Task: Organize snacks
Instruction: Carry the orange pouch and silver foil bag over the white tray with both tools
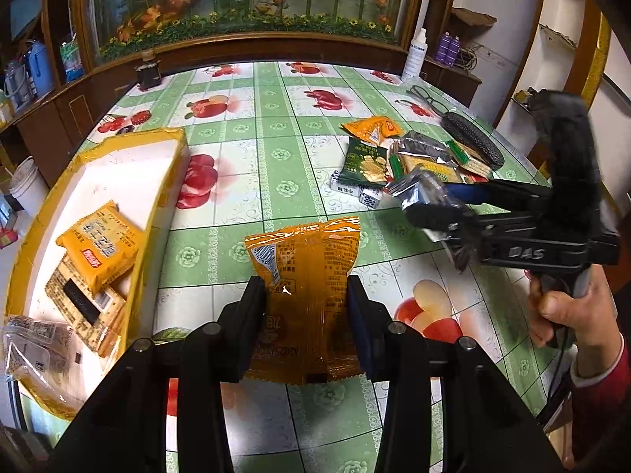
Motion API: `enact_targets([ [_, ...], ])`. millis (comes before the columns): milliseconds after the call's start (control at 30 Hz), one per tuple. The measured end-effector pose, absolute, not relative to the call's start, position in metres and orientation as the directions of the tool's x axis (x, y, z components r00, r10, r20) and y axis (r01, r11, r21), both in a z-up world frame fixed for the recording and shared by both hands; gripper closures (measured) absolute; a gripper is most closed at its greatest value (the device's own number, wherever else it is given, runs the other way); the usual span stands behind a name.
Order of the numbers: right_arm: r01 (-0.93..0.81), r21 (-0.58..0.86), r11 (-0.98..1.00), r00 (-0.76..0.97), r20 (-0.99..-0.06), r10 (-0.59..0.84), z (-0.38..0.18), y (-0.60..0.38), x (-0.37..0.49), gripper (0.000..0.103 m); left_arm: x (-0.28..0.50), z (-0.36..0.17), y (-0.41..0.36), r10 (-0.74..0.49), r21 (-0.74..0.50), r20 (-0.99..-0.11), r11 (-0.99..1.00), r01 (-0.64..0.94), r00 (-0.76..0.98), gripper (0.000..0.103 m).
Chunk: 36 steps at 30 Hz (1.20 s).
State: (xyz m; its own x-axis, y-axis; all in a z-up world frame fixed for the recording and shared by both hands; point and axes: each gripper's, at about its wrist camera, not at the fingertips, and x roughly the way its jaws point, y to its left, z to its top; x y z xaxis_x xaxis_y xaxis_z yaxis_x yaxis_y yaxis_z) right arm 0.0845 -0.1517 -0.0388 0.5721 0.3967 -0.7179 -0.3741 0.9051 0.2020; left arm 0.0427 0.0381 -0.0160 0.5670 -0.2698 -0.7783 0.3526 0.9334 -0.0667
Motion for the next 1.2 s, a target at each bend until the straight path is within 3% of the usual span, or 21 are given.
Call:
enact_targets([
  [367, -0.43, 0.337, 0.837, 0.598, -0.589, 0.544, 0.003, -0.119, 0.068, 0.04, 0.042, 0.008, 0.068, -0.086, 0.044, -0.727, 0.984, 0.171, 0.682, 0.064],
  [667, -0.478, 0.365, 0.799, 0.559, -0.575, 0.598, 0.0, -0.072, 0.066, 0.041, 0.038, 0.015, 0.107, 0.06, 0.103, -0.672, 0.995, 0.014, 0.738, 0.064],
  [1200, -0.576, 0.357, 0.736, 0.475, -0.587, 0.656, 0.001, 0.01, 0.08, 0.041, 0.041, 0.004, 0.162, 0.145, 0.069, -0.665, 0.989, -0.134, 0.733, 0.064],
])
